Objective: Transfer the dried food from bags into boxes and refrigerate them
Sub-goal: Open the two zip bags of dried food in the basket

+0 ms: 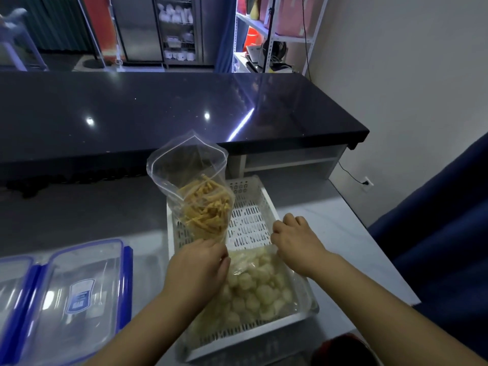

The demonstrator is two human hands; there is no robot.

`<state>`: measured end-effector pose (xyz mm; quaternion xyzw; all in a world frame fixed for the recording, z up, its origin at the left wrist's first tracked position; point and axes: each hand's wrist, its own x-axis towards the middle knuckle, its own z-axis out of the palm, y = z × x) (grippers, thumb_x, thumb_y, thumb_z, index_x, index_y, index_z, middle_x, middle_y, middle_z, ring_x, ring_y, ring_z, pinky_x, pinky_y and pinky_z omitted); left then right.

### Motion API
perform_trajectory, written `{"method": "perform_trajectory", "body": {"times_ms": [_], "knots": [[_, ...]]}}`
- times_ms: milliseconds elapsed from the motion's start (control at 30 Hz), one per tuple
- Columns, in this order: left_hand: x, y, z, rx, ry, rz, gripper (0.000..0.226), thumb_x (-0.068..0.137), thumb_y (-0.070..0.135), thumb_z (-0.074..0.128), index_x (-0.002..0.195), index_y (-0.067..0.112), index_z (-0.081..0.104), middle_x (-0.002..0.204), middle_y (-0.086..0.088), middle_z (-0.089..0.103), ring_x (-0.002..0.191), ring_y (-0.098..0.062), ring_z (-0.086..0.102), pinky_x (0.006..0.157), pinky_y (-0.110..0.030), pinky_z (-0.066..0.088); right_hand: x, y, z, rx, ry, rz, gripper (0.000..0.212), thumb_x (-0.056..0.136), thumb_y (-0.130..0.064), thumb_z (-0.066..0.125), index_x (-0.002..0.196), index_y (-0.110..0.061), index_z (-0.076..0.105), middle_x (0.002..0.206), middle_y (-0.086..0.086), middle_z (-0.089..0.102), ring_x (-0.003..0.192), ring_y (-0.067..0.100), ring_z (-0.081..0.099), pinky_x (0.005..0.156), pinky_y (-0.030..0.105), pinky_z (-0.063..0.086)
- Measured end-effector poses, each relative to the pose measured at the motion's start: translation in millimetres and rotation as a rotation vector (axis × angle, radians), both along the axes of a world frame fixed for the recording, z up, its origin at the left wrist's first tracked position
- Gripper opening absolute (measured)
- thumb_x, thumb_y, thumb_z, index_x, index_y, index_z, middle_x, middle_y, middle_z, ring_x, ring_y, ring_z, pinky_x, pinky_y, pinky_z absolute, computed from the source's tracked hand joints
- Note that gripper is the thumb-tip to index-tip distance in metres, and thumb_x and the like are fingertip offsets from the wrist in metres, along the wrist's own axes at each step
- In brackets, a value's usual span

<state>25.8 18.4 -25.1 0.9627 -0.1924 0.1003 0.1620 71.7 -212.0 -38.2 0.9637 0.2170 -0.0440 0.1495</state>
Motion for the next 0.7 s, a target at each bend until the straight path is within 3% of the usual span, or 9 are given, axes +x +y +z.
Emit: {"method": "perform_trajectory", "body": {"times_ms": [200,300,367,433,500,600,700], "knots": [[-2,29,-2,-0.059,0.068,0.124,0.012,0.08,0.028,0.062,0.068,0.025,0.061,0.064,0.01,0.059,0.059,-0.011,0.054,0.046,-0.027,0.044,-8,-2,14,0.217,0.058,-0.065,0.017,0.095,-0.026,0.046,0.097,-0.024,0.063,0.106,-0.007,0.057,0.105,0.019,0.04,0.086,0.032,0.03],[-4,38,5,-0.095,0.119,0.189,0.012,0.084,0.029,0.057,0.074,0.024,0.063,0.07,0.009,0.063,0.067,-0.012,0.056,0.052,-0.03,0.045,-12,-2,38,0.581,0.269,-0.242,0.016,0.089,-0.019,0.056,0.076,-0.028,0.054,0.086,-0.007,0.061,0.086,0.017,0.054,0.076,0.03,0.043],[-6,41,8,-0.115,0.176,0.217,0.014,0.086,0.031,0.053,0.078,0.025,0.063,0.076,0.009,0.064,0.073,-0.011,0.057,0.058,-0.031,0.048,-14,1,50,0.909,0.443,-0.371,0.022,0.086,-0.006,0.062,0.071,-0.021,0.057,0.073,0.0,0.062,0.063,0.019,0.064,0.063,0.033,0.052],[-9,41,11,-0.165,0.213,0.212,0.011,0.086,0.033,0.053,0.083,0.028,0.063,0.082,0.011,0.064,0.079,-0.009,0.057,0.064,-0.029,0.047,-16,7,60,1.086,0.507,-0.4,0.02,0.083,0.006,0.062,0.072,-0.011,0.059,0.065,0.006,0.062,0.052,0.02,0.063,0.055,0.032,0.055],[-12,36,12,-0.198,0.236,0.169,0.016,0.086,0.037,0.055,0.1,0.032,0.061,0.099,0.016,0.062,0.094,-0.008,0.056,0.076,-0.027,0.047,-17,16,70,1.236,0.536,-0.413,0.015,0.081,0.013,0.062,0.075,-0.002,0.06,0.064,0.013,0.062,0.051,0.021,0.061,0.053,0.03,0.054],[-12,24,11,-0.29,0.411,0.01,0.047,0.088,0.045,0.052,0.134,0.036,0.041,0.126,0.023,0.046,0.119,-0.003,0.044,0.099,-0.029,0.042,-17,27,87,1.465,0.579,-0.428,0.016,0.079,0.019,0.06,0.081,0.003,0.058,0.066,0.02,0.059,0.049,0.02,0.059,0.048,0.027,0.052],[-11,11,15,-0.527,0.548,-0.146,0.046,0.088,0.05,0.042,0.133,0.043,0.04,0.126,0.021,0.054,0.115,0.0,0.05,0.097,-0.037,0.046,-20,36,102,1.57,0.569,-0.43,0.017,0.08,0.019,0.058,0.084,0.003,0.056,0.064,0.02,0.058,0.047,0.019,0.059,0.045,0.025,0.05]]}}
